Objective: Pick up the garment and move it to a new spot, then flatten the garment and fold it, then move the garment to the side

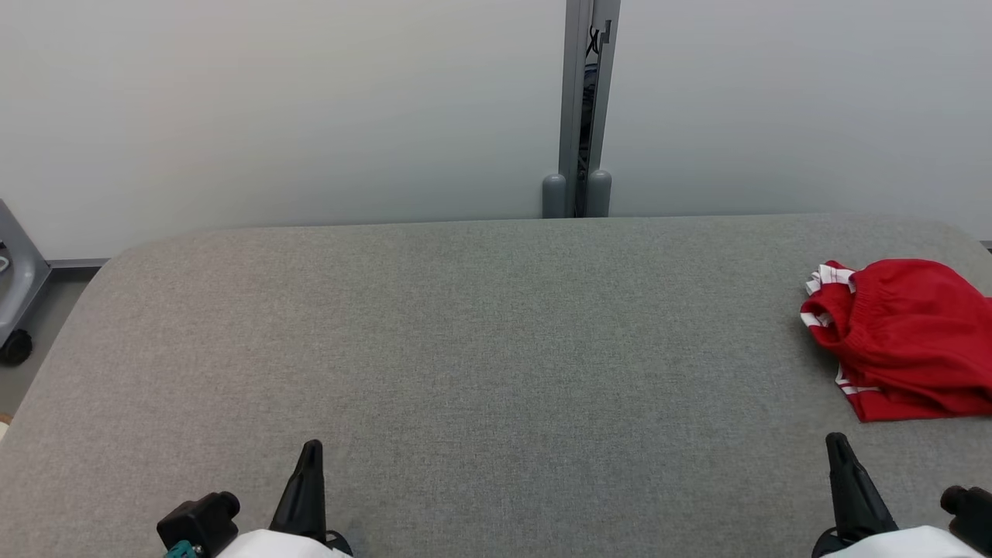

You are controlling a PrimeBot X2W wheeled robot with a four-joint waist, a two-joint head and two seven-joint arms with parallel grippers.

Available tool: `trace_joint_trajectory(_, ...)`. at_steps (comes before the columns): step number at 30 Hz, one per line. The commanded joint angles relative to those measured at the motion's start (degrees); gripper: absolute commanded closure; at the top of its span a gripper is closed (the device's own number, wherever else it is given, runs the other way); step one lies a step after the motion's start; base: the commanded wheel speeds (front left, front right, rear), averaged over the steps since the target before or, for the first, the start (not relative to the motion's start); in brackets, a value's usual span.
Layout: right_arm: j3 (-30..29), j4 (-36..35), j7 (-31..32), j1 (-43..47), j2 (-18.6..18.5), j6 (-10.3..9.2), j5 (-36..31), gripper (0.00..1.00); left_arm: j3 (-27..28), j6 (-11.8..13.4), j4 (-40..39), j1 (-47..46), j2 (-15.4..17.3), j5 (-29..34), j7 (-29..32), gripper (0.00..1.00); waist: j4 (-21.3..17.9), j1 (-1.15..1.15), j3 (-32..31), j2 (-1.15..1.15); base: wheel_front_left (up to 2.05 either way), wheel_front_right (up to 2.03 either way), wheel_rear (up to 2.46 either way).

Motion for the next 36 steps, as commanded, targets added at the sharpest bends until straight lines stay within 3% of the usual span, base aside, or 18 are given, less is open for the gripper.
trace_joint_trajectory(1, -1.31, -0.68, 0.89, -2.00, -0.64, 0.01, 3.08, 1.00, 0.08, -0.53, -0.27, -2.65, 0.11, -2.97, 0.48, 1.00, -0.04, 0.00, 0.10, 0.00, 0.00, 0.00, 0.00)
trace_joint_trajectory(36, -10.43, 0.64, 9.47, -5.61, -1.04, 0.01, 28.97, 1.00, -0.24, -4.02, 3.69, -11.03, 0.23, -28.91, 4.89, 1.00, -0.58, 0.00, 1.64, 0.00, 0.00, 0.00, 0.00)
